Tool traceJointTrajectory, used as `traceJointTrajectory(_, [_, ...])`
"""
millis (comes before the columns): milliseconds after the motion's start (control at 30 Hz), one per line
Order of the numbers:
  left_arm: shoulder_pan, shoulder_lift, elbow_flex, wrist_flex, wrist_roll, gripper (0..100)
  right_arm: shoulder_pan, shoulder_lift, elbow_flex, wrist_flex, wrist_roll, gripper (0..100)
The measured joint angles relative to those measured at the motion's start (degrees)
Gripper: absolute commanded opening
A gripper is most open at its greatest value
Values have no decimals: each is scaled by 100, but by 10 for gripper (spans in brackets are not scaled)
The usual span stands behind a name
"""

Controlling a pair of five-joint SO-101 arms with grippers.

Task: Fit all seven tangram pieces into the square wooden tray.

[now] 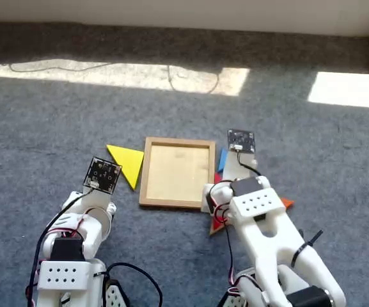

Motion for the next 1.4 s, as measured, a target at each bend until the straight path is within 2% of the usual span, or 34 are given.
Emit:
traceJointTrajectory(500, [0,0,0,0,0,50,123,519,-26,-299,0,328])
traceJointTrajectory(1067, [0,0,0,0,0,50,211,527,-26,-299,1503,328])
traceJointTrajectory(1400, [0,0,0,0,0,50,211,527,-26,-299,1600,328])
